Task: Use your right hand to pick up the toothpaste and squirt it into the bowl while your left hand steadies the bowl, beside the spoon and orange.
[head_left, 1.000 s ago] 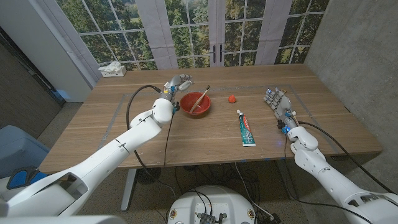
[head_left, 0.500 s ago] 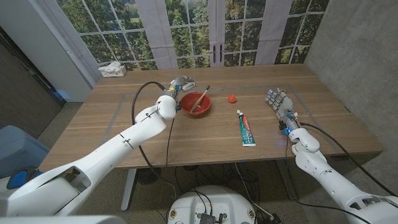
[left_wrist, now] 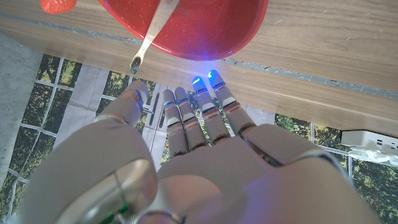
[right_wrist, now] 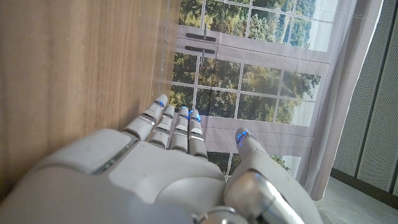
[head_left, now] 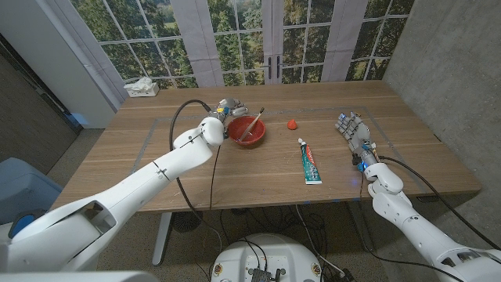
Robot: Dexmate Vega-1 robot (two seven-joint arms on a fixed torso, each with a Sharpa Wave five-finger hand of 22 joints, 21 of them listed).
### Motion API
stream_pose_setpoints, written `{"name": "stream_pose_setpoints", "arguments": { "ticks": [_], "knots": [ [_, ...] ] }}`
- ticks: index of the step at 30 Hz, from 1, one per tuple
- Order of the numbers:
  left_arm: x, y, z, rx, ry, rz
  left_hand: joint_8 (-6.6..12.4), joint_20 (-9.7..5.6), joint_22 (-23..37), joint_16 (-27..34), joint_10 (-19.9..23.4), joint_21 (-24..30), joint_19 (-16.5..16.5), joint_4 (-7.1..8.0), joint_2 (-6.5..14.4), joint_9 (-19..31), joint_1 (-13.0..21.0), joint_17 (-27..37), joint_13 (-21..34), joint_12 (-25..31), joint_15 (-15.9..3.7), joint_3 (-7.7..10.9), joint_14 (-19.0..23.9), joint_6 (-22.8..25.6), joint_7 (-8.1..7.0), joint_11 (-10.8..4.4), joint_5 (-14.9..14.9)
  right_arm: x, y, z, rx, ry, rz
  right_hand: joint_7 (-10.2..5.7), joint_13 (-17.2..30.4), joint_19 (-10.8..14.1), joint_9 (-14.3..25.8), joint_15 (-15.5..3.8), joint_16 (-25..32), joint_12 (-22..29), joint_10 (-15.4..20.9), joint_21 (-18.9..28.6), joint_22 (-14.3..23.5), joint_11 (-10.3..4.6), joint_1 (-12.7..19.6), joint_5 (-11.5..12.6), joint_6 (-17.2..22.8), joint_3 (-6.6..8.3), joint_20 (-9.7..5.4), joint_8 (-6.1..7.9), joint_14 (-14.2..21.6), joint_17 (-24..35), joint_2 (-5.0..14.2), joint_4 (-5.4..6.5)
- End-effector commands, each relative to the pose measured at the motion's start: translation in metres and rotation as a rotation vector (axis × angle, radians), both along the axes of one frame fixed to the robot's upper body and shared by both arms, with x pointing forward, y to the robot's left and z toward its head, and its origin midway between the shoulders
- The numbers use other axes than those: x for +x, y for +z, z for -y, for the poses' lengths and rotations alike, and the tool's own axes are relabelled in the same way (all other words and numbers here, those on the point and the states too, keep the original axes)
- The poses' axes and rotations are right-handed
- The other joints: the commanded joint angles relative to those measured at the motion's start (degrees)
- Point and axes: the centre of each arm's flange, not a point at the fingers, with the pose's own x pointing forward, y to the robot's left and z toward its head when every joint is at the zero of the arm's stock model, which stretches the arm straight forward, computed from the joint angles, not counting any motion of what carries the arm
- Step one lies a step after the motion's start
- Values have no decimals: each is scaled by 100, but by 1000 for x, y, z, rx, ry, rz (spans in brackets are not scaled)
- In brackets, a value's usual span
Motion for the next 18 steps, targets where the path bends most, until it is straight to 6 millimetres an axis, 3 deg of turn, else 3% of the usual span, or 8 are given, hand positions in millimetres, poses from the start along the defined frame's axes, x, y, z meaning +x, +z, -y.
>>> {"name": "stream_pose_setpoints", "arguments": {
  "ticks": [1,18],
  "knots": [
    [2,3,7,70,50,-27,44,-41,13,79,161,79,82,-12,-33,31,147,32,14,50,-609,-63,120,143,-13,-33,-4,-4,-4,1,6,-8,7,6,10,36,20,-11,-1,-19,40,-4,27,2,22,-5,29,8,9,-2,46,10,7,-37],
    [4,13,20,183,126,-103,9,-99,17,137,265,133,161,-10,-122,31,393,45,13,5,-683,-194,250,273,-65,-25,-2,-5,-8,3,23,-15,16,11,13,46,22,2,-1,-25,75,-10,27,18,10,-4,55,-8,13,-7,83,7,18,-53]
  ]
}}
